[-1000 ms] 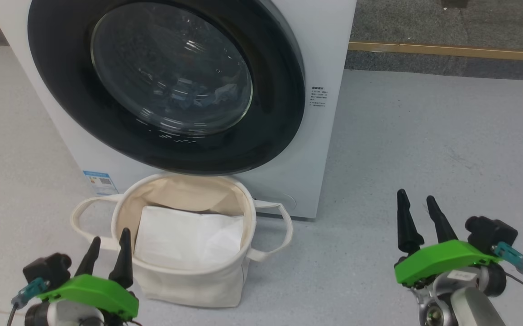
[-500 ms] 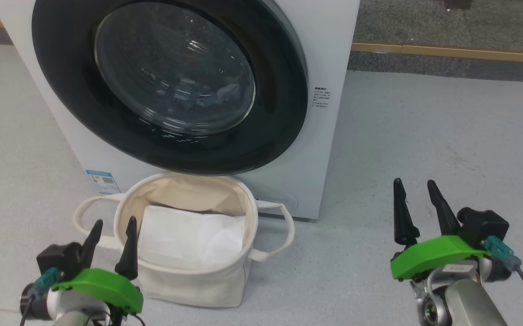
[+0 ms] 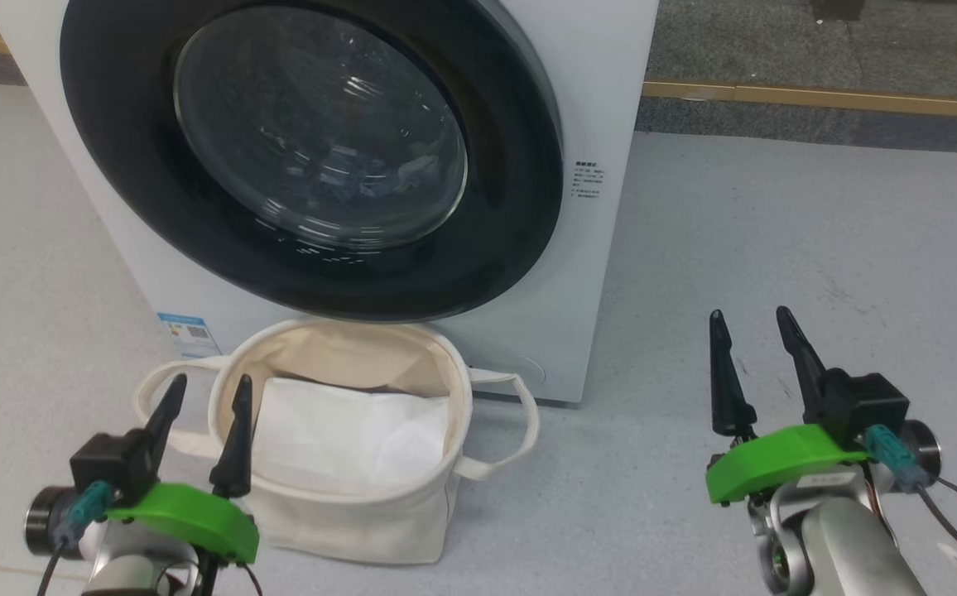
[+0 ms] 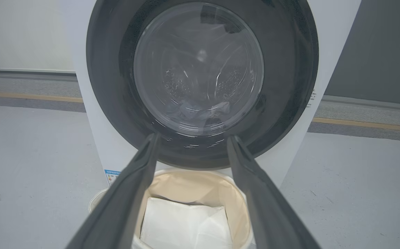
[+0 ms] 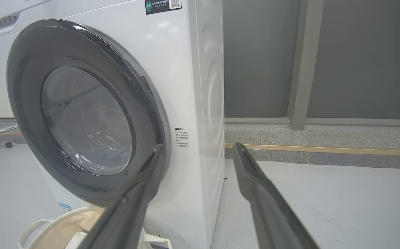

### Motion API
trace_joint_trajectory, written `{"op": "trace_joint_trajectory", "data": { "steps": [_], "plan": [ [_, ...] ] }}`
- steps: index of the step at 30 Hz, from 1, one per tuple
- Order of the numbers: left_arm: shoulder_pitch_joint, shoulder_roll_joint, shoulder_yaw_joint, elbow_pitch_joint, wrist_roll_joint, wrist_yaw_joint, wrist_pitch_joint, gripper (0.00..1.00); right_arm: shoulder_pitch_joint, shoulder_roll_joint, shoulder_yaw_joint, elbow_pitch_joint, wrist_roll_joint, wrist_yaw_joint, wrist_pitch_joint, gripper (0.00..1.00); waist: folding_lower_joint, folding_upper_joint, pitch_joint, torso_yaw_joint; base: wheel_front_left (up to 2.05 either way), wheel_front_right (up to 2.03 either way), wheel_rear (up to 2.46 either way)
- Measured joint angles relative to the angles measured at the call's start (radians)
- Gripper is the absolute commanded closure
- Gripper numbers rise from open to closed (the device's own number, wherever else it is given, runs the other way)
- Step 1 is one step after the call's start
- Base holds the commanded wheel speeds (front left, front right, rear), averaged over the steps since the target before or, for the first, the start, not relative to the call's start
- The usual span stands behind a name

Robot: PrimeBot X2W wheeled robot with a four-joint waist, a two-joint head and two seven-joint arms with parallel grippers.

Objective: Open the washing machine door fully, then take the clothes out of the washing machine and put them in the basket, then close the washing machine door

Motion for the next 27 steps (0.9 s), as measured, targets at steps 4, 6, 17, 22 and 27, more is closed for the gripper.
{"op": "trace_joint_trajectory", "data": {
  "steps": [4, 6, 17, 22, 27],
  "plan": [
    [-0.009, 0.007, -0.008, -0.006, 0.039, 0.000, -0.014, 0.00, -0.008, -0.001, 0.007, 0.001, -0.037, 0.000, -0.010, 0.00, 0.0000, 0.0000, -0.002, 0.000, 0.00, 0.00, 0.00],
    [-0.010, 0.008, -0.012, -0.007, 0.054, -0.001, -0.018, 0.00, -0.015, -0.002, 0.015, 0.001, -0.052, 0.000, -0.015, 0.00, 0.0000, 0.0000, -0.004, 0.001, 0.00, 0.00, 0.00],
    [-0.026, 0.011, 0.001, -0.014, 0.070, -0.028, -0.044, 0.00, -0.035, -0.003, 0.024, -0.001, -0.121, 0.000, -0.040, 0.00, 0.0000, 0.0000, -0.011, 0.007, 0.00, 0.00, 0.00],
    [-0.027, 0.010, 0.012, -0.014, 0.051, -0.037, -0.044, 0.00, -0.035, -0.003, 0.027, 0.002, -0.105, 0.000, -0.040, 0.00, 0.0000, 0.0000, -0.009, 0.007, 0.00, 0.00, 0.00],
    [-0.027, 0.009, 0.012, -0.014, 0.043, -0.044, -0.044, 0.00, -0.034, -0.003, 0.028, 0.014, -0.083, 0.000, -0.040, 0.00, 0.0000, 0.0000, -0.008, 0.006, 0.00, 0.00, 0.00]
  ]
}}
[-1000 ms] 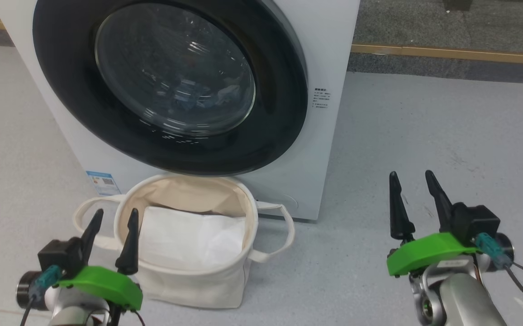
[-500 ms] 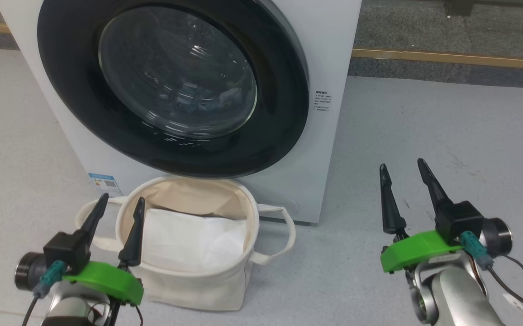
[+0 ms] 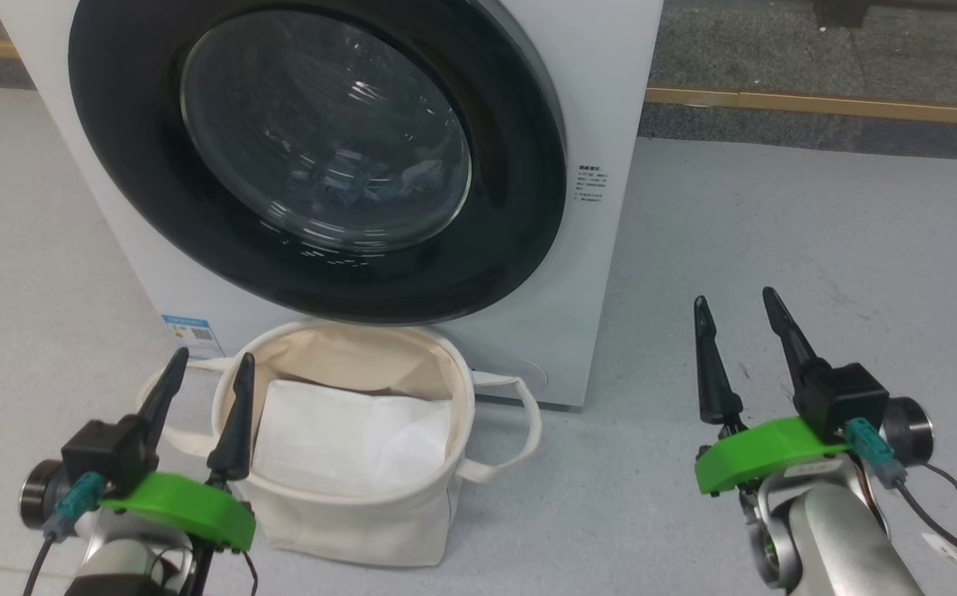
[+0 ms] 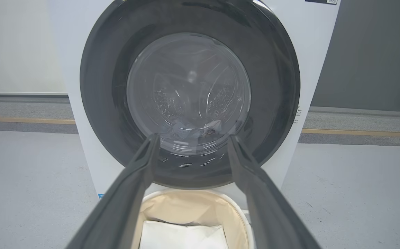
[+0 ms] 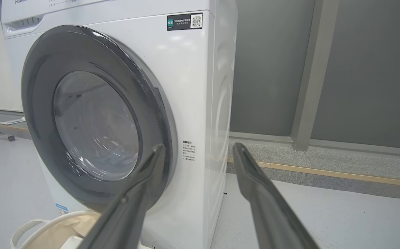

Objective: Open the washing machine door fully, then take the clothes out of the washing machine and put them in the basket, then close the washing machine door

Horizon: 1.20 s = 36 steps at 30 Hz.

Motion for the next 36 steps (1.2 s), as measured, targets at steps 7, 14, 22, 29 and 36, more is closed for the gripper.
{"op": "trace_joint_trajectory", "data": {
  "steps": [7, 14, 22, 29, 36],
  "plan": [
    [-0.001, 0.000, 0.000, 0.000, 0.000, 0.000, 0.000, 0.00, 0.000, 0.000, 0.002, 0.002, 0.074, 0.000, 0.000, 0.00, 0.0000, 0.0000, 0.006, -0.003, 0.00, 0.00, 0.00],
    [-0.001, 0.000, -0.002, 0.000, 0.000, 0.000, 0.000, 0.00, 0.000, 0.000, 0.003, 0.004, 0.074, 0.000, 0.000, 0.00, 0.0000, 0.0000, 0.008, -0.003, 0.00, 0.00, 0.00],
    [-0.001, 0.000, -0.005, 0.000, -0.009, 0.004, 0.000, 0.00, 0.000, 0.000, -0.002, 0.008, 0.093, 0.000, 0.000, 0.00, 0.0000, 0.0000, 0.011, 0.000, 0.00, 0.00, 0.00],
    [-0.002, 0.000, -0.010, 0.000, -0.020, 0.009, 0.000, 0.00, 0.000, 0.000, -0.030, 0.017, 0.145, 0.000, 0.000, 1.00, 0.0000, 0.0000, 0.025, 0.001, 0.00, 0.00, 0.00],
    [-0.002, -0.002, -0.028, 0.000, -0.021, 0.009, 0.000, 0.00, -0.009, 0.000, -0.065, 0.080, 0.463, 0.000, 0.000, 1.00, 0.0000, 0.0000, 0.047, -0.001, 0.00, 0.00, 0.00]
  ]
}}
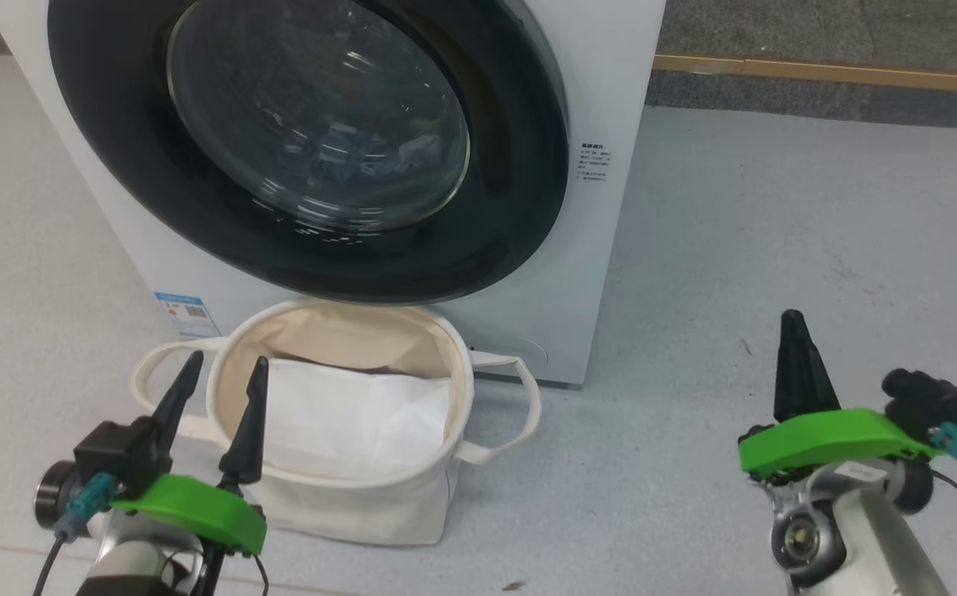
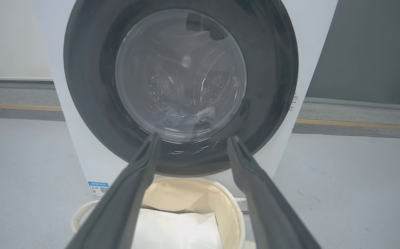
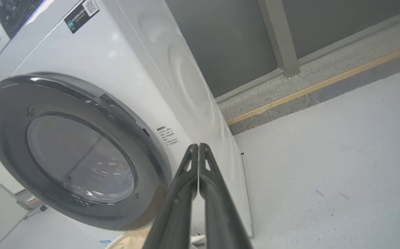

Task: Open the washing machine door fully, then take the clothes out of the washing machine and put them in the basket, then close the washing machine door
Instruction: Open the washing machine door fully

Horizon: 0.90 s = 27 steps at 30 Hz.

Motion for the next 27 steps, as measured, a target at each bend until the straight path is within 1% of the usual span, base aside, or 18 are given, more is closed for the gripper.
{"op": "trace_joint_trajectory", "data": {
  "steps": [3, 5, 8, 11, 14, 17, 21, 25, 27],
  "plan": [
    [0.000, -0.002, -0.004, 0.001, 0.000, 0.000, 0.000, 0.00, -0.044, -0.003, 0.004, 0.061, 0.140, 0.000, 0.002, 1.00, 0.0000, 0.0000, 0.017, 0.001, 0.00, 0.00, 0.00],
    [-0.001, -0.005, -0.006, 0.004, 0.000, 0.000, 0.000, 0.00, -0.091, -0.026, 0.017, 0.084, 0.246, 0.000, 0.044, 1.00, 0.0000, 0.0000, 0.032, 0.004, 0.00, 0.00, 0.00],
    [-0.007, -0.009, -0.012, 0.005, 0.000, 0.000, 0.000, 0.00, -0.165, -0.093, 0.020, 0.087, 0.424, 0.000, 0.147, 1.00, 0.0000, 0.0000, 0.056, 0.011, 0.00, 0.00, 0.00],
    [-0.023, -0.015, -0.014, 0.005, 0.000, 0.000, 0.000, 0.00, -0.227, -0.167, 0.024, 0.087, 0.559, 0.000, 0.244, 1.00, 0.0000, 0.0000, 0.085, 0.021, 0.00, 0.00, 0.00],
    [-0.039, -0.023, -0.017, 0.005, 0.000, -0.001, 0.000, 0.00, -0.278, -0.214, 0.032, 0.089, 0.674, 0.000, 0.324, 1.00, 0.0000, 0.0000, 0.115, 0.035, 0.00, 0.00, 0.00],
    [-0.055, -0.039, -0.019, 0.006, 0.000, -0.010, 0.000, 0.00, -0.338, -0.253, 0.035, 0.107, 0.757, 0.000, 0.390, 1.00, 0.0000, 0.0000, 0.145, 0.053, 0.00, 0.00, 0.00],
    [-0.078, -0.066, -0.023, 0.026, 0.001, -0.020, 0.000, 0.00, -0.427, -0.297, 0.039, 0.141, 0.834, 0.000, 0.474, 1.00, 0.0000, 0.0000, 0.182, 0.084, 0.00, 0.00, 0.00],
    [-0.086, -0.097, -0.023, 0.034, 0.011, -0.034, 0.000, 0.00, -0.520, -0.319, 0.039, 0.175, 0.904, 0.000, 0.555, 1.00, 0.0000, 0.0000, 0.217, 0.115, 0.00, 0.00, 0.00],
    [-0.090, -0.115, -0.022, 0.043, 0.017, -0.045, 0.000, 0.00, -0.569, -0.325, 0.044, 0.199, 0.922, 0.000, 0.589, 1.00, 0.0000, 0.0000, 0.236, 0.130, 0.00, 0.00, 0.00]
  ]
}}
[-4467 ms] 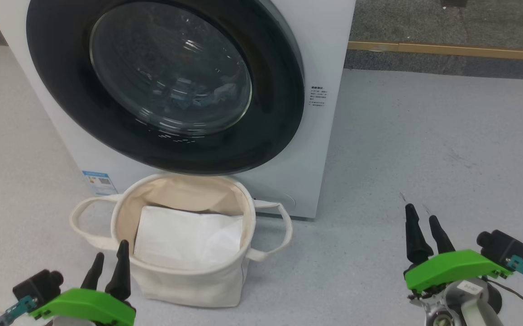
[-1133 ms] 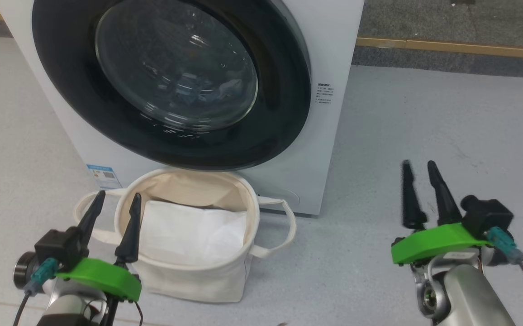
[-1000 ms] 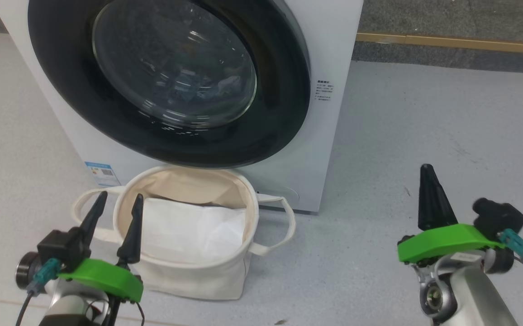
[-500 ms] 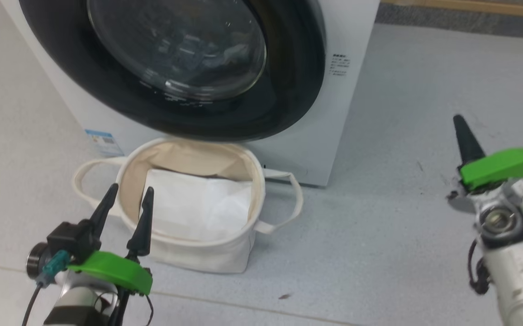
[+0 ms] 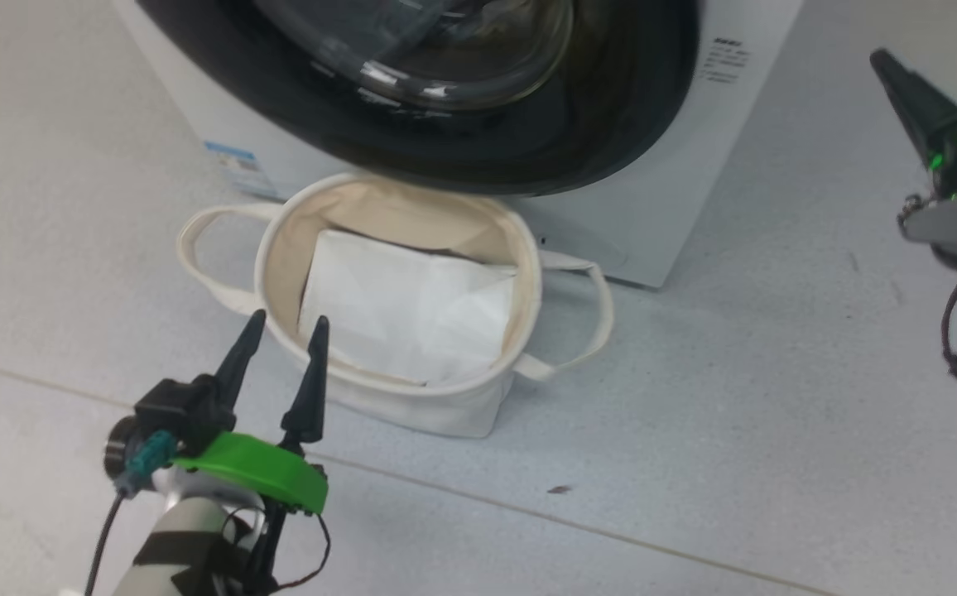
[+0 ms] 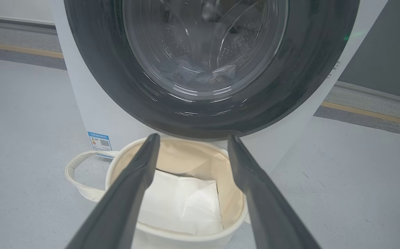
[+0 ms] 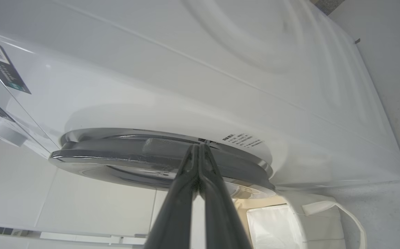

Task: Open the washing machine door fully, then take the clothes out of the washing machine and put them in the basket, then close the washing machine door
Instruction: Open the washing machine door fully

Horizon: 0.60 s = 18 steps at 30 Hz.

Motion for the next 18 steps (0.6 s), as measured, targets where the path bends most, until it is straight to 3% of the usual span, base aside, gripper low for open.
{"op": "trace_joint_trajectory", "data": {
  "steps": [10, 18],
  "plan": [
    [-0.040, -0.071, 0.024, 0.021, 0.052, -0.036, 0.000, 0.00, -0.214, -0.004, 0.042, 0.112, 0.032, 0.000, 0.108, 1.00, 0.0000, 0.0000, 0.076, 0.065, 0.00, 0.00, 0.00],
    [-0.055, -0.104, 0.050, 0.029, 0.071, -0.054, 0.000, 0.00, -0.275, 0.016, 0.071, 0.156, 0.030, 0.000, 0.134, 1.00, 0.0000, 0.0000, 0.110, 0.094, 0.00, 0.00, 0.00]
  ]
}}
